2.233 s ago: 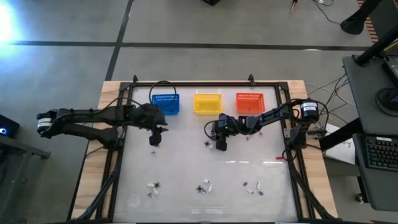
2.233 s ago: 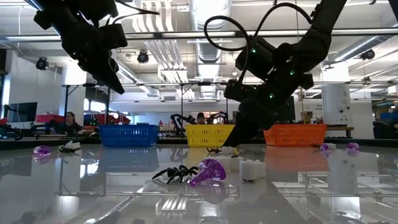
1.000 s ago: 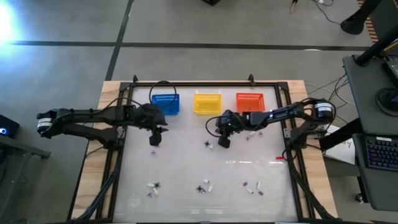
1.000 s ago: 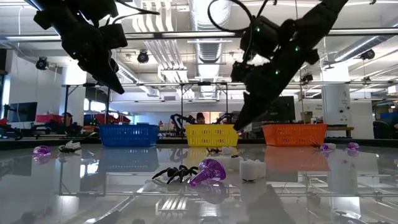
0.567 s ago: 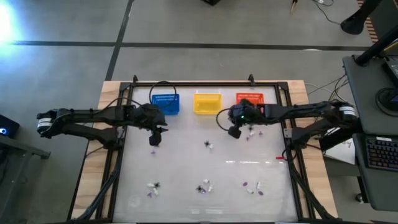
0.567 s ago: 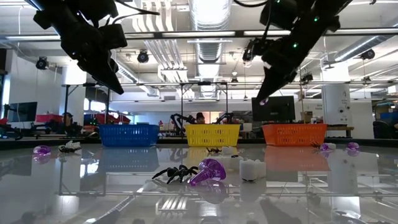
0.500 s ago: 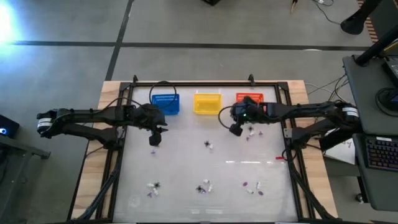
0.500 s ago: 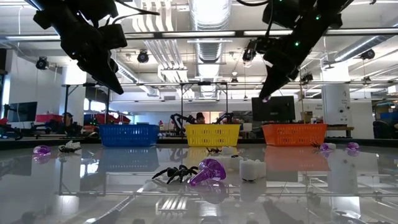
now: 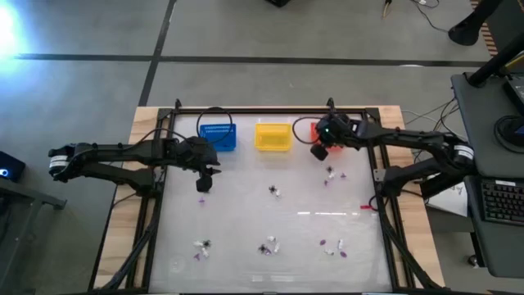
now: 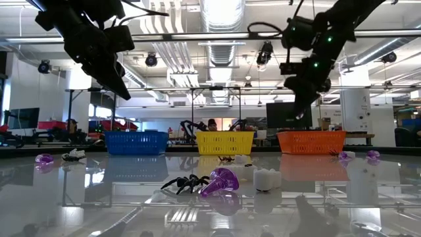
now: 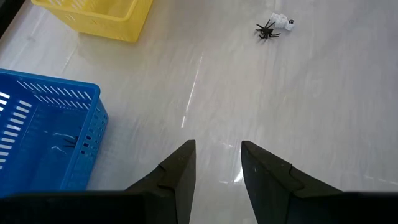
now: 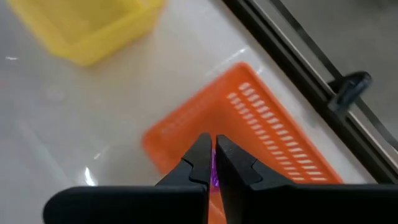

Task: Sort Halloween decoration
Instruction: Put the purple witch hat toy into the orange basket, then put the black spider toy into the blue basket

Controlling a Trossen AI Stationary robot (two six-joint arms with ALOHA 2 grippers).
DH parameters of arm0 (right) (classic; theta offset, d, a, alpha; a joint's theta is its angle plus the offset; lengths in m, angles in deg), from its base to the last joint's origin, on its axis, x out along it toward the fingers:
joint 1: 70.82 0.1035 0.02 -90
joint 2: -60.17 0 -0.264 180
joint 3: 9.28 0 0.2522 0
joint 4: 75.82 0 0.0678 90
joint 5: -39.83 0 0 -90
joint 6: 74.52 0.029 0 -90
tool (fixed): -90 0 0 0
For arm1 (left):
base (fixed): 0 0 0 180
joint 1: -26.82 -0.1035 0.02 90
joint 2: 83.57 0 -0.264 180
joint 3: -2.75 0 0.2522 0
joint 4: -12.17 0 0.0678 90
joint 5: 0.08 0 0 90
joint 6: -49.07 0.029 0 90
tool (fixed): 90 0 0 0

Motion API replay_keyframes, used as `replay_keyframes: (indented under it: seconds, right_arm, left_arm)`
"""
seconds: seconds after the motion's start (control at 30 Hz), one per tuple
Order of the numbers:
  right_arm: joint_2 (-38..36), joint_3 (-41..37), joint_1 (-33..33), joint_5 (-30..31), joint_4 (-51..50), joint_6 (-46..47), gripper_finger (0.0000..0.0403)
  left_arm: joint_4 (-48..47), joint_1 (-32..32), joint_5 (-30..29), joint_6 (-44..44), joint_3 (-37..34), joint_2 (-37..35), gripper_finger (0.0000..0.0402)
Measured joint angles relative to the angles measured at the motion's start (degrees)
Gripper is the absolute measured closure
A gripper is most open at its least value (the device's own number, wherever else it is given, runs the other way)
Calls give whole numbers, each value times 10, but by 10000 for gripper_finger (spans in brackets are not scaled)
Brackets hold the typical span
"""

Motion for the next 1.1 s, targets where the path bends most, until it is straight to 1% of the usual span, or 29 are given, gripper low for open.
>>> replay_keyframes:
  seconds: [0.1, 0.23, 0.5, 0.6, 0.77, 0.93, 1.1]
  right_arm:
    - [6, -3, -27, -2, 0, -4, 394]
    - [16, -6, -53, -2, -3, 13, 394]
    - [53, -6, -68, -3, -3, 13, 392]
    - [69, -6, -67, -2, -1, 13, 378]
    - [86, -6, -67, 6, 12, 14, 341]
    - [80, -6, -67, 14, 19, 17, 312]
    - [63, -6, -67, 14, 19, 17, 301]
  left_arm:
    - [0, 0, 0, 0, 0, 0, 290]
    - [0, 0, 0, 0, 0, 0, 290]
    - [-1, 0, 0, 0, 0, 0, 290]
    - [-1, 0, 0, 0, 0, 0, 290]
    - [0, 0, 0, -2, 0, 0, 290]
    - [-1, 0, 0, -4, 0, 0, 290]
    - [-1, 0, 0, -4, 0, 0, 290]
